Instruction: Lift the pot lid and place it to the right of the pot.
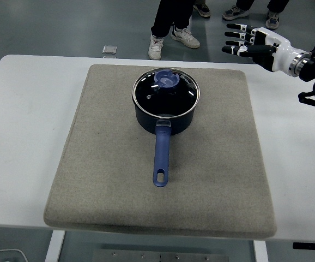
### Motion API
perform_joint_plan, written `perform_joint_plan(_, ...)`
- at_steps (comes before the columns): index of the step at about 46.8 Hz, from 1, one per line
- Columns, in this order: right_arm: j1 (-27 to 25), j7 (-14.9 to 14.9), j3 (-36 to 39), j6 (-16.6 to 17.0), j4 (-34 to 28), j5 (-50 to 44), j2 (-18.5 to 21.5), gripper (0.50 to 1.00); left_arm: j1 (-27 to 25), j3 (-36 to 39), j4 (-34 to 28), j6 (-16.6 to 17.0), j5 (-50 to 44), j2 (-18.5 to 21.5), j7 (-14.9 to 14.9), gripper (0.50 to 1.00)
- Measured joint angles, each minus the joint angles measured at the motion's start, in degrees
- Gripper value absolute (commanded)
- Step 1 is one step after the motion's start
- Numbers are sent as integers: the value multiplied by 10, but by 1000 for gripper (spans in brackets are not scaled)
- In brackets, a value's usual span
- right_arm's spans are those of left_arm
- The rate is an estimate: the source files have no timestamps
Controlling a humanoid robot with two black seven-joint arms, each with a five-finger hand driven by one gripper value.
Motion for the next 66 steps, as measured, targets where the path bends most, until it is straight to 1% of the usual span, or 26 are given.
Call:
perform_joint_plan(11, 48, 0, -13, -2, 31, -71, -3, 921, 0, 0, 0, 0, 0, 0, 0, 1000)
perform_joint_plan(18, 81, 0, -45, -9, 59, -115, -1, 921, 0, 0, 0, 0, 0, 0, 0, 1000)
perform_joint_plan(28, 114, 0, -83, -11, 68, -172, 8, 921, 0, 0, 0, 0, 0, 0, 0, 1000)
perform_joint_plan(36, 148, 3, -128, -11, 86, -207, 13, 921, 0, 0, 0, 0, 0, 0, 0, 1000)
perform_joint_plan(48, 189, 8, -189, -11, 87, -257, 51, 921, 0, 0, 0, 0, 0, 0, 0, 1000)
perform_joint_plan(52, 199, 8, -202, -11, 88, -284, 72, 921, 0, 0, 0, 0, 0, 0, 0, 1000)
perform_joint_plan(63, 218, 9, -243, -12, 88, -349, 118, 921, 0, 0, 0, 0, 0, 0, 0, 1000)
perform_joint_plan(66, 223, 13, -254, -16, 87, -365, 128, 921, 0, 0, 0, 0, 0, 0, 0, 1000)
